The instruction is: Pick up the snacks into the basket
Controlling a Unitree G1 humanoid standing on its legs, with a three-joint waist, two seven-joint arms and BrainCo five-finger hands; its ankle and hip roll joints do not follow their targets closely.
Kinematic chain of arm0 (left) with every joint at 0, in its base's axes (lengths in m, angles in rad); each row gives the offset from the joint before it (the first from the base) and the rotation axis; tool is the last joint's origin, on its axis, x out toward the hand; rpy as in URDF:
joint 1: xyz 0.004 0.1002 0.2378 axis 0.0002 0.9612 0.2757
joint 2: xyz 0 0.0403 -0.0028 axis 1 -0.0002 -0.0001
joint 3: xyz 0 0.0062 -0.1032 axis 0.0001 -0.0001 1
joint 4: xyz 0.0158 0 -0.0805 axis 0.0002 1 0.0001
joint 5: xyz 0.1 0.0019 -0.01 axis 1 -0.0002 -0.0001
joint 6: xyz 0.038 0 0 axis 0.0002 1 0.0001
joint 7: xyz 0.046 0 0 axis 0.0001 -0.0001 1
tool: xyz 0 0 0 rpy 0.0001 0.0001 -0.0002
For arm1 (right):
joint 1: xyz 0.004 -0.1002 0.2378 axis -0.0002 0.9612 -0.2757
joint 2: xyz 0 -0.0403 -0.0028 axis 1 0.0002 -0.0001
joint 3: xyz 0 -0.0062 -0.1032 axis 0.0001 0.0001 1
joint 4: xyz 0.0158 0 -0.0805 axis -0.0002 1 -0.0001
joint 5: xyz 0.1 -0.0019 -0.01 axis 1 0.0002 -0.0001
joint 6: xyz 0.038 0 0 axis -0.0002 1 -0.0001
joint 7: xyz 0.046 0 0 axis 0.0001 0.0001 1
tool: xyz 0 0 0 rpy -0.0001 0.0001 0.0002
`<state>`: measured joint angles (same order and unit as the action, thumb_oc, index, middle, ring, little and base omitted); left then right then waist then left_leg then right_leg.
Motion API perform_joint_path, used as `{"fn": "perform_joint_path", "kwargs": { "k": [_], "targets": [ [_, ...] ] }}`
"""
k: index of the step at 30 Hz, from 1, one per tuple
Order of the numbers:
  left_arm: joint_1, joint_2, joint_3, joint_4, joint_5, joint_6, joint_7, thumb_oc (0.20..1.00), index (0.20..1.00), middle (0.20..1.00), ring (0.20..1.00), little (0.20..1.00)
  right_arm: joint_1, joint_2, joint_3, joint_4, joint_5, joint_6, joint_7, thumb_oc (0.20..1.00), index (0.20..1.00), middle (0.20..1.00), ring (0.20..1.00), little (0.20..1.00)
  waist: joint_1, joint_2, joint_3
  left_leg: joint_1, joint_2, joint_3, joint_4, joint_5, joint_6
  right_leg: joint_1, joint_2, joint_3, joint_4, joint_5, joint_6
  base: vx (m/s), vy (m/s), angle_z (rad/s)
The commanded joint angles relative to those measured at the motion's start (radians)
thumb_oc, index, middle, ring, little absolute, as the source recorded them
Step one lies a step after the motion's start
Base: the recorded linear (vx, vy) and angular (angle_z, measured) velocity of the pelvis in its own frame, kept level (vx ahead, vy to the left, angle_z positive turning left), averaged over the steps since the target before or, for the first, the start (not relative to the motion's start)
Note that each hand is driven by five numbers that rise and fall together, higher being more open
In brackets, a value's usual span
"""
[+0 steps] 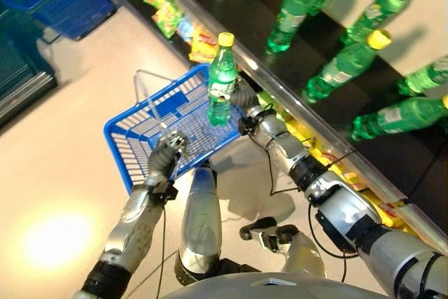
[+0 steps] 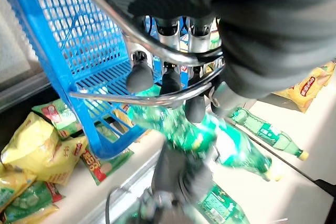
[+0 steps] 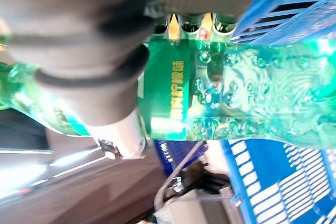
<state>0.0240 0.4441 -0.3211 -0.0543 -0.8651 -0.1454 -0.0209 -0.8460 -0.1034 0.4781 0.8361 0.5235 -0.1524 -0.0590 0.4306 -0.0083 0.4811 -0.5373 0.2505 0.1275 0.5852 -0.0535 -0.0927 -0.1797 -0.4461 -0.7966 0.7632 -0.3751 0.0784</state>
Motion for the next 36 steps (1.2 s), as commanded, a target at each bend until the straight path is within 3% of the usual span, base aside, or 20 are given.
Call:
{"fn": "perform_joint_path", "kwargs": {
  "k": [1,13,19,36],
  "targets": [
    [-0.039,0.004,-0.070,-0.195,-0.044,-0.062,-0.085,0.200,0.200,0.200,0.200,0.200,-0.098,0.038,-0.047,0.009,-0.073,-0.095,0.003,0.200,0.200,0.200,0.200,0.200,0.012,0.063,-0.087,-0.029,0.014,0.007,0.018,-0.014,0.015,-0.024,0.027,-0.006,-0.062,0.150,0.057,0.01,0.056,0.21],
    [-0.106,0.008,-0.179,-0.348,-0.210,-0.019,-0.142,0.200,0.200,0.200,0.200,0.200,-0.142,0.023,0.009,0.228,-0.248,-0.062,0.024,0.200,0.200,0.200,0.200,0.200,0.041,0.106,-0.084,-0.044,-0.021,-0.006,0.020,-0.012,0.029,-0.027,-0.008,-0.009,-0.036,0.148,0.066,0.00,0.032,0.07],
    [-0.115,0.001,-0.196,-0.404,-0.272,-0.019,-0.141,0.200,0.200,0.200,0.200,0.200,-0.133,0.018,0.056,0.277,-0.348,-0.051,0.032,0.200,0.200,0.200,0.200,0.200,0.042,0.109,-0.080,-0.040,-0.023,-0.002,0.018,-0.011,0.034,-0.037,-0.015,0.002,-0.031,0.152,0.066,0.00,0.005,0.01],
    [-0.144,0.002,-0.263,-0.452,-0.374,0.013,-0.158,0.200,0.200,0.200,0.200,0.200,-0.134,0.018,0.059,0.360,-0.392,-0.040,0.043,0.200,0.200,0.200,0.200,0.200,0.024,0.119,-0.083,-0.025,-0.023,0.012,0.010,-0.010,0.038,-0.048,-0.034,0.023,-0.016,0.154,0.071,0.00,0.007,-0.01]
  ]
}}
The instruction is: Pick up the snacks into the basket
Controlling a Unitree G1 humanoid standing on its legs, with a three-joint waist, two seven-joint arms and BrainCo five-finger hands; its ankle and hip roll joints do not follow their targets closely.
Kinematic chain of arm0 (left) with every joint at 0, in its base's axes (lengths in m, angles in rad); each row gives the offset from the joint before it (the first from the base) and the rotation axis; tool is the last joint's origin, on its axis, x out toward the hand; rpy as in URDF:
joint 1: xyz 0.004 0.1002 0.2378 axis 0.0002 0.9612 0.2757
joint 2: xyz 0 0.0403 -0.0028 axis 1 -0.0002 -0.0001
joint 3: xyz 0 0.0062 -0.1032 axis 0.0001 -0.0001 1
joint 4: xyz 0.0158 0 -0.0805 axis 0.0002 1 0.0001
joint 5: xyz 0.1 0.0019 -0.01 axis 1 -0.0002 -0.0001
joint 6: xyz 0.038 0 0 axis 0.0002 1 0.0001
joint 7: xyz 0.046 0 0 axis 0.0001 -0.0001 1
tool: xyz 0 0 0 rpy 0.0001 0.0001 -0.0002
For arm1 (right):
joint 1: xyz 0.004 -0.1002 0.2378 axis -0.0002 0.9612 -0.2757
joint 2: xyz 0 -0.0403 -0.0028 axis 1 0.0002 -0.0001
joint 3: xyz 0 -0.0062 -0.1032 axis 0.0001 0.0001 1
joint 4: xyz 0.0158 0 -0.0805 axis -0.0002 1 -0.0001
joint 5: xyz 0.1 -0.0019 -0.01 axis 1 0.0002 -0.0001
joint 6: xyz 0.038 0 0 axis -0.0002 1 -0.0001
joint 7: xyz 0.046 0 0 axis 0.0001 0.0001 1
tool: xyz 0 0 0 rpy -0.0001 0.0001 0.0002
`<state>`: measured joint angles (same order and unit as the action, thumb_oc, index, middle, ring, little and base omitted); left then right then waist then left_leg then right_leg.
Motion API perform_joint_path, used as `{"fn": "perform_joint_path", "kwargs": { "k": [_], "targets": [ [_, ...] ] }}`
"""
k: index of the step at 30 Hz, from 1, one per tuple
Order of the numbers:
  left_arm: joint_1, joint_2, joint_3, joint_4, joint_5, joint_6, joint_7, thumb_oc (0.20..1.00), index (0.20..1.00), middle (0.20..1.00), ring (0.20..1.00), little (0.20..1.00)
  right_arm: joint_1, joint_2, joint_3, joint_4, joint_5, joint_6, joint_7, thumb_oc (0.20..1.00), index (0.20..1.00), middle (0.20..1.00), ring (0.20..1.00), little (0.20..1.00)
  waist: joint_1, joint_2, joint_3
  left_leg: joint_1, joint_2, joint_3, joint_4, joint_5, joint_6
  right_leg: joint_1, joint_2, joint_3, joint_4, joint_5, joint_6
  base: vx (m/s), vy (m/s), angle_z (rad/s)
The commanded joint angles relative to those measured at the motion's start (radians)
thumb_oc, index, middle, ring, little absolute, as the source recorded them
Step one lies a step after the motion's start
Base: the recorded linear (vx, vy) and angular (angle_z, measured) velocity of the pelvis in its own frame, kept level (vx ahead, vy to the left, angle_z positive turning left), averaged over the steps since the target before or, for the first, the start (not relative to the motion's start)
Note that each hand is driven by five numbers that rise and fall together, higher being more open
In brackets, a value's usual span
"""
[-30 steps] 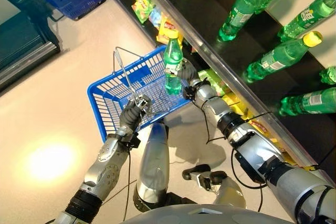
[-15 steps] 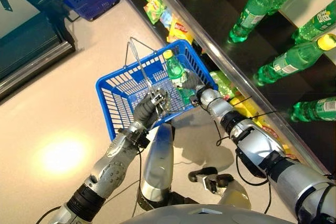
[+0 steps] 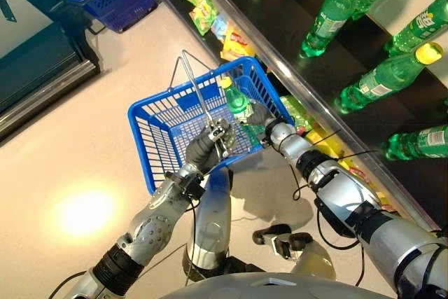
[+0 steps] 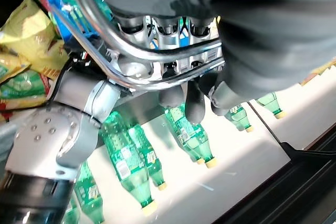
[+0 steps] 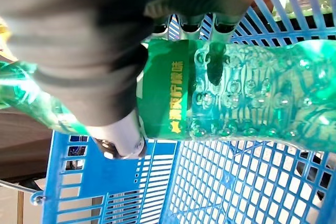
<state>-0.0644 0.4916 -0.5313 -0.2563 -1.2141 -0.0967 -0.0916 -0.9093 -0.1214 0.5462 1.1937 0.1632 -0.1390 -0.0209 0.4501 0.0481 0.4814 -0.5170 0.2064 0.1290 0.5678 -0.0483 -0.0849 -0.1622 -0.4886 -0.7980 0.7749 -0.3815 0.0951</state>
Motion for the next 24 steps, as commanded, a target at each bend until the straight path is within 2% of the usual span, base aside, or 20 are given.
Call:
{"fn": "perform_joint_path", "kwargs": {
  "k": [1,2,3,4,5,24],
  "targets": [
    [-0.061,-0.047,-0.058,-0.249,-0.027,-0.032,-0.088,0.200,0.200,0.200,0.200,0.200,-0.076,0.039,-0.008,0.029,-0.061,-0.044,0.003,0.200,0.200,0.200,0.200,0.200,0.002,0.062,-0.083,-0.045,0.020,0.011,0.028,-0.015,0.031,-0.067,0.007,0.028,-0.027,0.162,0.055,0.00,0.000,0.00],
    [-0.061,-0.047,-0.058,-0.249,-0.027,-0.032,-0.088,0.200,0.200,0.200,0.200,0.200,-0.076,0.039,-0.009,0.030,-0.062,-0.044,0.003,0.200,0.200,0.200,0.200,0.200,0.002,0.062,-0.082,-0.045,0.020,0.011,0.028,-0.015,0.031,-0.067,0.007,0.028,-0.027,0.162,0.055,0.00,0.000,0.00],
    [-0.066,-0.050,-0.058,-0.247,-0.025,-0.033,-0.085,0.200,0.200,0.200,0.200,0.200,-0.082,0.046,-0.016,0.059,-0.081,-0.035,-0.010,0.583,0.583,0.583,0.583,0.583,0.001,0.064,-0.083,-0.044,0.020,0.013,0.028,-0.016,0.031,-0.068,0.006,0.029,-0.025,0.163,0.056,0.00,0.000,0.00],
    [-0.067,-0.049,-0.058,-0.247,-0.025,-0.033,-0.085,0.200,0.200,0.200,0.200,0.200,-0.083,0.046,-0.016,0.060,-0.082,-0.035,-0.010,0.583,0.583,0.583,0.583,0.583,0.001,0.064,-0.082,-0.044,0.020,0.013,0.028,-0.016,0.031,-0.068,0.006,0.029,-0.025,0.163,0.056,0.00,0.000,0.00],
    [-0.072,-0.052,-0.057,-0.245,-0.024,-0.036,-0.082,0.200,0.200,0.200,0.200,0.200,-0.089,0.056,-0.022,0.086,-0.104,-0.025,-0.017,1.000,1.000,1.000,1.000,1.000,-0.001,0.064,-0.082,-0.044,0.020,0.015,0.028,-0.016,0.032,-0.070,0.005,0.032,-0.024,0.165,0.056,0.00,0.000,0.00],
    [-0.063,-0.051,-0.041,-0.250,-0.020,-0.055,-0.057,0.200,0.200,0.200,0.200,0.200,-0.104,0.084,-0.045,0.093,-0.100,-0.021,-0.058,1.000,1.000,1.000,1.000,1.000,-0.021,0.048,-0.089,-0.036,0.019,0.029,0.033,-0.025,0.036,-0.074,-0.004,0.042,-0.019,0.173,0.065,0.00,0.000,0.00]
  ]
}}
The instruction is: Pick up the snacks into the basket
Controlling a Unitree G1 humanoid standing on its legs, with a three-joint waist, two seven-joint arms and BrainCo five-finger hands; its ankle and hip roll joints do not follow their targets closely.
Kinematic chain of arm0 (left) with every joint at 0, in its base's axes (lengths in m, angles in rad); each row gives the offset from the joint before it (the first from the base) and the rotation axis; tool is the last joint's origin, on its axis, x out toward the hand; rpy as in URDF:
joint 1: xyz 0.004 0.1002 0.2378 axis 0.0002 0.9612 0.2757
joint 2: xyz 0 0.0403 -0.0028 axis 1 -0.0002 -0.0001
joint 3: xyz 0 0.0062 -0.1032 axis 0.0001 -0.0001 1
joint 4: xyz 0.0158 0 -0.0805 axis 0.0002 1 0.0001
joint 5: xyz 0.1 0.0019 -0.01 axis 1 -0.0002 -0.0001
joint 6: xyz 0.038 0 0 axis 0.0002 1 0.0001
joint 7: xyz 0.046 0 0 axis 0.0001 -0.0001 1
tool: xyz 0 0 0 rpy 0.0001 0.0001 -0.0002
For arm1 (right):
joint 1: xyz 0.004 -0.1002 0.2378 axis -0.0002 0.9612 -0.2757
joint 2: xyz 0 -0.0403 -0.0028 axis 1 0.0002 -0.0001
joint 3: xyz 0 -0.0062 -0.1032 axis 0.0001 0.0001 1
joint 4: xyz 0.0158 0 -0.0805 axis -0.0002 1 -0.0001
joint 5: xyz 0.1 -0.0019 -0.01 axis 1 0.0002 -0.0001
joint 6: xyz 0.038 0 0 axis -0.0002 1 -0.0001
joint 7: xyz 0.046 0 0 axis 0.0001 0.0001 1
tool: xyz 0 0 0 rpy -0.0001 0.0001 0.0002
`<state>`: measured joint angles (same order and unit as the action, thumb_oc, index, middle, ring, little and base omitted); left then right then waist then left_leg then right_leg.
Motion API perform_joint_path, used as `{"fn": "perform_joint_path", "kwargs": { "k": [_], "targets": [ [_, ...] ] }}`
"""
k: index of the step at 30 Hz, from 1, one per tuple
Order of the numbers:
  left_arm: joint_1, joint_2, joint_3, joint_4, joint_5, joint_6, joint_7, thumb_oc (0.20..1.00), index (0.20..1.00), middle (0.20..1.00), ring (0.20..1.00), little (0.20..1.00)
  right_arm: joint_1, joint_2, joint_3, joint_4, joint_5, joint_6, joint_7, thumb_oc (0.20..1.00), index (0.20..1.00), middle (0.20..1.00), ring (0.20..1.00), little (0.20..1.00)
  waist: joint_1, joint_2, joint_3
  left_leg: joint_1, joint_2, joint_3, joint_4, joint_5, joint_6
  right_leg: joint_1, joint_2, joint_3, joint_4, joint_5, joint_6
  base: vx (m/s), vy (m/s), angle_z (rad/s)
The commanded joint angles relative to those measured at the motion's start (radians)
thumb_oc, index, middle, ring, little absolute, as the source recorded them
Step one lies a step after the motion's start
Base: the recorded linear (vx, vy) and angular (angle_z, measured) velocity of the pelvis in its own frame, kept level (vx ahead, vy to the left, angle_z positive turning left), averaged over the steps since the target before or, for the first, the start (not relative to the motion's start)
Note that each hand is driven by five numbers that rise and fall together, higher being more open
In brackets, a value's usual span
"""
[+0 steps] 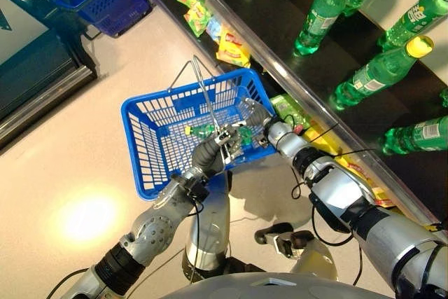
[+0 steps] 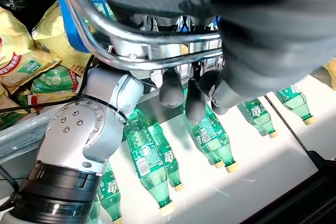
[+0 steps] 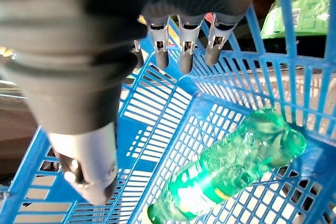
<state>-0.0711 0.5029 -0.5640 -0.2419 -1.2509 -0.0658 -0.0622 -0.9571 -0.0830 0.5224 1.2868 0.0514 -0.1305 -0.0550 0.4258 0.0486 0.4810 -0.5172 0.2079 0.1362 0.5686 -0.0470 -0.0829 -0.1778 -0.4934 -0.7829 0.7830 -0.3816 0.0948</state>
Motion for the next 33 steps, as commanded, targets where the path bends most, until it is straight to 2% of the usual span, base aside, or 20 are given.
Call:
{"fn": "perform_joint_path", "kwargs": {
  "k": [1,5,8,11,14,16,17,18,19,21,22,27,33],
  "targets": [
    [-0.055,-0.062,-0.008,-0.265,0.018,-0.086,-0.086,0.200,0.200,0.200,0.200,0.200,-0.056,0.047,-0.021,0.000,0.012,-0.029,-0.024,1.000,1.000,1.000,1.000,1.000,0.004,0.047,-0.089,-0.035,0.017,0.022,0.033,-0.027,0.034,-0.058,0.001,0.028,-0.027,0.173,0.066,0.00,0.000,0.00],
    [-0.042,-0.062,0.026,-0.245,0.043,-0.105,-0.075,0.200,0.200,0.200,0.200,0.200,-0.034,0.050,-0.044,-0.044,0.077,-0.043,-0.038,1.000,1.000,1.000,1.000,1.000,-0.004,0.041,-0.093,-0.023,0.015,0.026,0.030,-0.031,0.036,-0.052,0.000,0.031,-0.032,0.182,0.068,0.00,0.010,0.00],
    [-0.016,-0.065,0.114,-0.185,0.133,-0.156,-0.030,0.200,0.200,0.200,0.200,0.200,0.063,0.056,-0.057,-0.169,0.184,-0.066,-0.027,1.000,1.000,1.000,1.000,1.000,-0.016,0.025,-0.101,-0.002,0.016,0.035,0.021,-0.034,0.037,-0.035,-0.001,0.035,-0.045,0.192,0.070,0.00,0.013,0.00],
    [0.009,-0.068,0.160,-0.156,0.176,-0.165,-0.014,0.200,0.200,0.200,0.200,0.200,0.141,0.061,-0.042,-0.247,0.216,-0.072,-0.009,1.000,1.000,1.000,1.000,1.000,-0.027,0.016,-0.105,0.012,0.015,0.040,0.014,-0.036,0.037,-0.027,-0.002,0.036,-0.049,0.199,0.073,0.02,0.050,-0.11],
    [0.074,-0.067,0.251,-0.071,0.252,-0.179,0.011,0.200,0.200,0.200,0.200,0.200,0.309,0.044,0.003,-0.406,0.220,-0.079,0.019,1.000,1.000,1.000,1.000,1.000,-0.066,-0.009,-0.110,0.047,0.020,0.058,0.001,-0.040,0.039,-0.005,0.000,0.047,-0.073,0.218,0.077,0.01,0.065,-0.11],
    [0.086,-0.067,0.268,-0.053,0.263,-0.181,0.014,0.200,0.200,0.200,0.200,0.200,0.344,0.038,0.008,-0.435,0.225,-0.077,0.029,1.000,1.000,1.000,1.000,1.000,-0.074,-0.013,-0.114,0.057,0.020,0.062,-0.004,-0.041,0.039,0.002,0.001,0.047,-0.080,0.223,0.078,0.03,0.041,-0.19],
    [0.106,-0.080,0.302,0.011,0.280,-0.189,0.025,0.200,0.200,0.200,0.200,0.200,0.445,0.017,0.012,-0.507,0.244,-0.076,0.050,1.000,1.000,1.000,1.000,1.000,-0.101,-0.027,-0.124,0.086,0.021,0.075,-0.018,-0.044,0.039,0.018,0.001,0.048,-0.097,0.237,0.082,0.04,0.047,-0.18],
    [0.107,-0.080,0.302,0.011,0.280,-0.189,0.025,0.200,0.200,0.200,0.200,0.200,0.445,0.016,0.013,-0.507,0.244,-0.076,0.050,1.000,1.000,1.000,1.000,1.000,-0.101,-0.027,-0.124,0.086,0.021,0.075,-0.018,-0.044,0.039,0.019,0.001,0.047,-0.097,0.237,0.082,0.05,0.070,-0.27],
    [0.121,-0.088,0.331,0.066,0.298,-0.191,0.031,0.200,0.200,0.200,0.200,0.200,0.513,-0.015,0.014,-0.564,0.241,-0.076,0.073,1.000,1.000,1.000,1.000,1.000,-0.122,-0.037,-0.132,0.106,0.020,0.080,-0.025,-0.049,0.041,0.028,-0.003,0.050,-0.105,0.248,0.085,0.03,0.033,-0.24],
    [0.132,-0.095,0.345,0.093,0.314,-0.195,0.037,0.200,0.200,0.200,0.200,0.200,0.550,-0.035,0.017,-0.595,0.236,-0.073,0.085,1.000,1.000,1.000,1.000,1.000,-0.133,-0.043,-0.139,0.121,0.018,0.086,-0.033,-0.051,0.042,0.037,-0.004,0.053,-0.111,0.253,0.088,0.05,0.050,-0.19],
    [0.141,-0.106,0.365,0.142,0.331,-0.198,0.040,0.200,0.200,0.200,0.200,0.200,0.606,-0.057,0.015,-0.619,0.235,-0.070,0.108,1.000,1.000,1.000,1.000,1.000,-0.154,-0.054,-0.151,0.140,0.020,0.093,-0.036,-0.054,0.042,0.052,-0.002,0.062,-0.125,0.258,0.086,0.07,0.052,-0.11],
    [0.145,-0.146,0.410,0.274,0.364,-0.204,0.037,0.200,0.200,0.200,0.200,0.200,0.716,-0.104,-0.007,-0.678,0.276,-0.063,0.166,1.000,1.000,1.000,1.000,1.000,-0.202,-0.074,-0.180,0.201,0.023,0.115,-0.068,-0.056,0.039,0.092,0.009,0.073,-0.174,0.280,0.093,0.06,0.036,-0.22],
    [0.145,-0.184,0.467,0.418,0.420,-0.215,0.037,0.200,0.200,0.200,0.200,0.200,0.832,-0.171,-0.036,-0.754,0.286,-0.059,0.215,1.000,1.000,1.000,1.000,1.000,-0.265,-0.101,-0.227,0.285,0.020,0.165,-0.162,-0.035,0.035,0.130,0.028,0.104,-0.275,0.359,0.117,0.07,0.036,-0.29]
  ]
}}
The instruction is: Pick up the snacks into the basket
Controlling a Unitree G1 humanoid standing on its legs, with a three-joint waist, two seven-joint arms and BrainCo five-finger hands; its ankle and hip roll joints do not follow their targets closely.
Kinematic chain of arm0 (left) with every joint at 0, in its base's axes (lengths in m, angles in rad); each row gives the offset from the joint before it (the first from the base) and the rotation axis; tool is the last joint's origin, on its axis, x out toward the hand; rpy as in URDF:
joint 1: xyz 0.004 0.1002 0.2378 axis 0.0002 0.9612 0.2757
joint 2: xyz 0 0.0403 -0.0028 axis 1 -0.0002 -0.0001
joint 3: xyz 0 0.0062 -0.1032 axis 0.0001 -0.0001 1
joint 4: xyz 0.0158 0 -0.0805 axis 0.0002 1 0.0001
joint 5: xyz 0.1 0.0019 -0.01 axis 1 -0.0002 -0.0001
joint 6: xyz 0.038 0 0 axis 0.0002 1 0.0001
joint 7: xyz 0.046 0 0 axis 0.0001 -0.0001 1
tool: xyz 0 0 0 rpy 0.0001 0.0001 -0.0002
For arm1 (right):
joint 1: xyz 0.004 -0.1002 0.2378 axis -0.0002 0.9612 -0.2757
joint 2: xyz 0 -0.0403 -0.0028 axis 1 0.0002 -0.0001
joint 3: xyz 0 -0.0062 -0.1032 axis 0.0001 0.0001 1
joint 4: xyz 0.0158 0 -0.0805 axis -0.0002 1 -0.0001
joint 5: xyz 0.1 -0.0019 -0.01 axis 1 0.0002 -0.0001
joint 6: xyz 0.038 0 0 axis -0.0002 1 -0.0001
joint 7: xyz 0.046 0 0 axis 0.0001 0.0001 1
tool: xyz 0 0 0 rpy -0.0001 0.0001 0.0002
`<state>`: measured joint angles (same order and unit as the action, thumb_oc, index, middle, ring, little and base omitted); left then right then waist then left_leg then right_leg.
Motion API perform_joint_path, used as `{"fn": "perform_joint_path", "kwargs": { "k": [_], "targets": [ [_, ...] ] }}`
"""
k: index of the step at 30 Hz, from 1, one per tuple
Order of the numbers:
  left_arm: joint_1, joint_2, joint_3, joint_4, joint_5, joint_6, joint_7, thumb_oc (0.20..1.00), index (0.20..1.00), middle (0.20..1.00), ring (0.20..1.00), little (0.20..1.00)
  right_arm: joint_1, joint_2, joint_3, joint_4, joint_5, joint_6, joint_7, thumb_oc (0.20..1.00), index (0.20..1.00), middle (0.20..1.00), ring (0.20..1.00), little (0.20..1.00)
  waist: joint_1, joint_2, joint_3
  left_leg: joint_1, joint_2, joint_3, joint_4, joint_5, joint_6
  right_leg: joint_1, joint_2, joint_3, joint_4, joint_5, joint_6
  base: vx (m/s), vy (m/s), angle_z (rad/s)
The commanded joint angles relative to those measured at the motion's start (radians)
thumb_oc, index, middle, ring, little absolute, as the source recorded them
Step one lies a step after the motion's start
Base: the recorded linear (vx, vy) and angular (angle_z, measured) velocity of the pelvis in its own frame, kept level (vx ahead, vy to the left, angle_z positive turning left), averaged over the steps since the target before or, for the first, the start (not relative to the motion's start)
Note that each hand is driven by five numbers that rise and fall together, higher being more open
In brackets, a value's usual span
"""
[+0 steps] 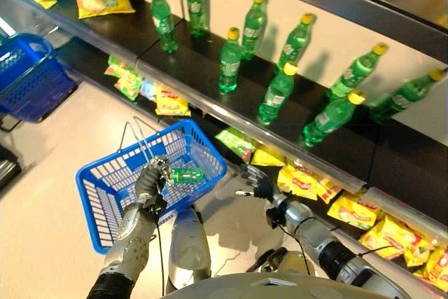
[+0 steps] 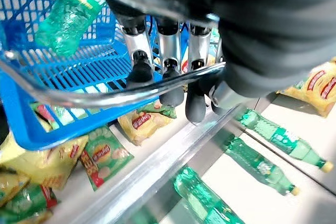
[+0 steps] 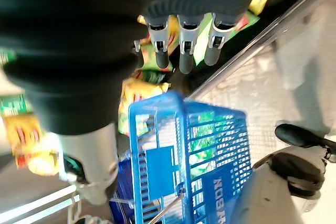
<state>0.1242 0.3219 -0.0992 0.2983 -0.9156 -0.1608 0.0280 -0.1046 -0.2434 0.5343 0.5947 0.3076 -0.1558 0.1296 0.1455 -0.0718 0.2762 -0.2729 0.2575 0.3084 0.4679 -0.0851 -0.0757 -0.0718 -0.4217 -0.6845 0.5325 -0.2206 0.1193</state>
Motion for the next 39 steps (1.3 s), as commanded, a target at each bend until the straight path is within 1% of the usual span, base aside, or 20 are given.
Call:
{"fn": "perform_joint_path", "kwargs": {
  "k": [1,7,9,10,13,16,18,19,20,21,22,26,30,31,32,33,34,36,38,39],
  "targets": [
    [-0.050,-0.010,0.014,-0.098,0.090,-0.120,-0.051,0.200,0.200,0.200,0.200,0.200,-0.004,-0.016,-0.060,-0.062,0.030,-0.033,0.033,1.000,1.000,1.000,1.000,1.000,0.005,0.016,-0.031,0.053,-0.032,-0.001,-0.078,0.007,0.028,0.029,-0.039,0.009,-0.038,0.209,0.096,0.08,0.034,-0.27],
    [-0.052,-0.046,0.070,-0.001,0.110,-0.133,-0.044,0.200,0.200,0.200,0.200,0.200,0.079,-0.043,-0.119,-0.046,0.011,-0.033,0.041,1.000,1.000,1.000,1.000,1.000,-0.036,0.004,-0.076,0.115,-0.065,0.031,-0.180,0.042,0.022,0.067,-0.008,0.031,-0.158,0.270,0.109,0.06,0.044,-0.17],
    [-0.051,-0.059,0.091,0.038,0.119,-0.136,-0.045,0.200,0.200,0.200,0.200,0.200,0.107,-0.052,-0.140,-0.027,-0.014,-0.032,0.043,1.000,1.000,1.000,1.000,1.000,-0.050,0.003,-0.092,0.146,-0.091,0.047,-0.235,0.055,0.023,0.084,-0.001,0.041,-0.214,0.301,0.116,0.08,0.111,-0.18],
    [-0.043,-0.077,0.114,0.081,0.130,-0.139,-0.045,0.200,0.200,0.200,0.200,0.200,0.143,-0.058,-0.173,0.014,-0.037,-0.031,0.042,1.000,1.000,1.000,1.000,1.000,-0.066,0.004,-0.115,0.186,-0.130,0.063,-0.317,0.074,0.026,0.099,0.001,0.044,-0.268,0.350,0.129,0.07,0.124,-0.16],
    [-0.030,-0.090,0.143,0.118,0.162,-0.142,-0.040,0.200,0.200,0.200,0.200,0.200,0.176,-0.059,-0.219,0.044,-0.041,-0.026,0.040,1.000,1.000,1.000,1.000,1.000,-0.090,0.010,-0.138,0.240,-0.170,0.081,-0.418,0.097,0.034,0.093,0.006,0.083,-0.290,0.398,0.142,0.06,0.133,-0.32],
    [-0.025,-0.086,0.156,0.128,0.176,-0.151,-0.032,0.200,0.200,0.200,0.200,0.200,0.176,-0.053,-0.238,0.093,-0.040,-0.027,0.033,1.000,1.000,1.000,1.000,1.000,-0.117,0.025,-0.132,0.284,-0.190,0.082,-0.489,0.123,0.053,0.039,0.051,0.195,-0.218,0.361,0.129,0.01,0.101,-0.40],
    [-0.024,-0.087,0.170,0.148,0.170,-0.155,-0.028,0.200,0.200,0.200,0.200,0.200,0.175,-0.047,-0.243,0.121,-0.039,-0.032,0.032,1.000,1.000,1.000,1.000,1.000,-0.127,0.028,-0.134,0.297,-0.195,0.084,-0.527,0.144,0.053,0.004,0.142,0.274,-0.227,0.304,0.112,-0.02,0.000,-0.31],
    [-0.026,-0.088,0.181,0.159,0.164,-0.159,-0.023,0.200,0.200,0.200,0.200,0.200,0.175,-0.050,-0.243,0.121,-0.036,-0.033,0.034,1.000,1.000,1.000,1.000,1.000,-0.128,0.030,-0.137,0.283,-0.185,0.100,-0.533,0.171,0.056,-0.009,0.196,0.286,-0.271,0.285,0.083,0.00,-0.054,-0.21],
    [-0.025,-0.091,0.185,0.162,0.161,-0.160,-0.025,0.200,0.200,0.200,0.200,0.200,0.179,-0.049,-0.244,0.137,-0.033,-0.033,0.032,1.000,1.000,1.000,1.000,1.000,-0.129,0.028,-0.146,0.287,-0.190,0.087,-0.544,0.159,0.044,0.000,0.226,0.305,-0.312,0.248,0.085,-0.07,-0.070,-0.19],
    [-0.025,-0.091,0.186,0.161,0.161,-0.161,-0.026,0.200,0.200,0.200,0.200,0.200,0.178,-0.049,-0.243,0.137,-0.033,-0.034,0.033,1.000,1.000,1.000,1.000,1.000,-0.127,0.029,-0.145,0.275,-0.182,0.103,-0.540,0.176,0.050,-0.005,0.232,0.295,-0.324,0.267,0.070,0.01,-0.080,-0.15],
    [-0.023,-0.098,0.191,0.168,0.152,-0.162,-0.028,0.200,0.200,0.200,0.200,0.200,0.189,-0.041,-0.251,0.172,-0.018,-0.034,0.033,1.000,1.000,1.000,1.000,1.000,-0.131,0.023,-0.161,0.272,-0.190,0.102,-0.546,0.180,0.045,0.001,0.290,0.338,-0.393,0.242,0.045,-0.04,-0.083,-0.17],
    [-0.019,-0.118,0.190,0.172,0.148,-0.153,-0.044,0.200,0.200,0.200,0.200,0.200,0.181,-0.014,-0.290,0.295,0.028,-0.027,0.025,1.000,1.000,1.000,1.000,1.000,-0.126,0.016,-0.163,0.270,-0.194,0.089,-0.467,0.149,0.032,0.057,0.294,0.324,-0.453,0.248,0.030,0.03,-0.079,0.00],
    [-0.024,-0.130,0.208,0.190,0.129,-0.151,-0.036,0.200,0.200,0.200,0.200,0.200,0.173,-0.002,-0.290,0.364,0.024,-0.022,0.027,1.000,1.000,1.000,1.000,1.000,-0.119,-0.005,-0.163,0.254,-0.137,0.038,-0.400,0.141,-0.008,0.083,0.274,0.332,-0.469,0.253,0.027,0.05,0.037,-0.09],
    [-0.027,-0.128,0.212,0.193,0.127,-0.150,-0.034,0.200,0.200,0.200,0.200,0.200,0.174,-0.001,-0.294,0.379,0.021,-0.021,0.022,1.000,1.000,1.000,1.000,1.000,-0.119,-0.010,-0.165,0.255,-0.094,0.023,-0.406,0.161,-0.026,0.081,0.261,0.332,-0.466,0.253,0.030,0.05,0.191,-0.13],
    [-0.026,-0.126,0.218,0.188,0.128,-0.155,-0.016,0.200,0.200,0.200,0.200,0.200,0.179,0.001,-0.328,0.396,0.030,-0.021,0.004,1.000,1.000,1.000,1.000,1.000,-0.127,-0.008,-0.183,0.253,0.008,0.004,-0.435,0.228,-0.057,0.070,0.235,0.325,-0.460,0.243,0.039,0.05,0.185,-0.08],
    [-0.025,-0.126,0.218,0.187,0.128,-0.155,-0.015,0.200,0.200,0.200,0.200,0.200,0.180,0.001,-0.328,0.395,0.030,-0.021,0.004,1.000,1.000,1.000,1.000,1.000,-0.129,-0.007,-0.181,0.256,0.010,0.002,-0.437,0.229,-0.059,0.072,0.236,0.323,-0.457,0.239,0.039,0.09,0.355,-0.25],
    [-0.037,-0.121,0.216,0.200,0.132,-0.160,-0.001,0.200,0.200,0.200,0.200,0.200,0.188,0.003,-0.353,0.418,0.039,-0.026,-0.016,1.000,1.000,1.000,1.000,1.000,-0.138,0.015,-0.192,0.252,0.106,-0.013,-0.487,0.330,-0.090,0.057,0.217,0.322,-0.440,0.229,0.049,0.08,0.326,-0.21],
    [-0.044,-0.121,0.202,0.205,0.129,-0.158,0.008,0.200,0.200,0.200,0.200,0.200,0.194,0.008,-0.388,0.436,0.060,-0.033,-0.046,1.000,1.000,1.000,1.000,1.000,-0.158,0.045,-0.195,0.269,0.169,-0.016,-0.537,0.396,-0.118,0.043,0.189,0.318,-0.397,0.218,0.056,0.09,0.435,0.07],
    [-0.054,-0.120,0.187,0.207,0.127,-0.161,0.012,0.200,0.200,0.200,0.200,0.200,0.188,0.012,-0.411,0.434,0.083,-0.038,-0.067,1.000,1.000,1.000,1.000,1.000,-0.159,0.066,-0.190,0.275,0.183,-0.047,-0.549,0.406,-0.132,0.031,0.162,0.328,-0.367,0.213,0.067,0.07,0.427,0.24],
    [-0.059,-0.124,0.176,0.198,0.127,-0.160,0.013,0.200,0.200,0.200,0.200,0.200,0.178,0.010,-0.427,0.440,0.095,-0.040,-0.074,1.000,1.000,1.000,1.000,1.000,-0.157,0.072,-0.180,0.273,0.164,-0.081,-0.535,0.372,-0.130,0.033,0.131,0.341,-0.353,0.214,0.079,0.09,0.434,0.12]
  ]
}}
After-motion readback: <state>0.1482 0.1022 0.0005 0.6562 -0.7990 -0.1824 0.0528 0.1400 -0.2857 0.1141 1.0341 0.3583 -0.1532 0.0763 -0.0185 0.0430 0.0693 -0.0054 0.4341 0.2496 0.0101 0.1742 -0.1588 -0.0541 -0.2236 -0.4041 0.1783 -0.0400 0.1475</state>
